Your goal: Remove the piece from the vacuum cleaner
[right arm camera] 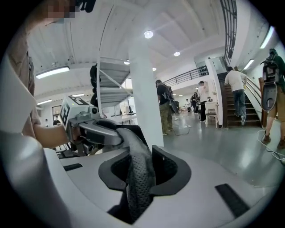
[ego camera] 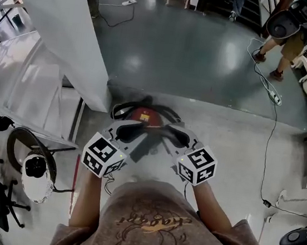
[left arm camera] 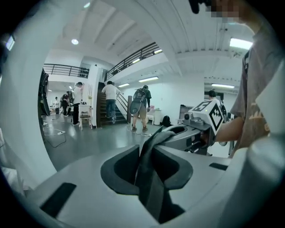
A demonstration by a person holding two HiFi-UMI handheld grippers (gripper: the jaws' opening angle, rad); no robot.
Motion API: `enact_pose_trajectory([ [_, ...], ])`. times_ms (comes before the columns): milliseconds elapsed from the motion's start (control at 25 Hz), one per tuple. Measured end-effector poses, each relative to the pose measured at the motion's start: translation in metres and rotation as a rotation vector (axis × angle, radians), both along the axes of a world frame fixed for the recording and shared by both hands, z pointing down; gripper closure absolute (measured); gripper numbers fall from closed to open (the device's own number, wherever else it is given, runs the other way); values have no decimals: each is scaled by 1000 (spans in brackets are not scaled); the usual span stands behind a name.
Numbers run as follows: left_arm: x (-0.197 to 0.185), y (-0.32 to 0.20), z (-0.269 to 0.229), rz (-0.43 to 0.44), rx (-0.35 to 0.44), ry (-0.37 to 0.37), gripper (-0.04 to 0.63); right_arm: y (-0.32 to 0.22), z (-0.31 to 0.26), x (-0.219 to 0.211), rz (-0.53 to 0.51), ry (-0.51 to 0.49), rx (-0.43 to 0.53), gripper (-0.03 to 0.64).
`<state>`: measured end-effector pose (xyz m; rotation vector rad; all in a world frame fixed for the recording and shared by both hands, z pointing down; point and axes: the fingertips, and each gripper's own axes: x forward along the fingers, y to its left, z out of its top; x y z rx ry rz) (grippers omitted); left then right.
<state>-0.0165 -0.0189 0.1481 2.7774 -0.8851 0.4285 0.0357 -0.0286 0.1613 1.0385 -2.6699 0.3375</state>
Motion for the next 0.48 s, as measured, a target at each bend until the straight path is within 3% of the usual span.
enact_pose_trajectory([
  [160,-8,10,-1,-25,12,52,511,10,-2,-7,4,-15,24,538],
  [480,-6,20,39,-32,-34,61,511,19,38,-4,19,-54,-16,537],
])
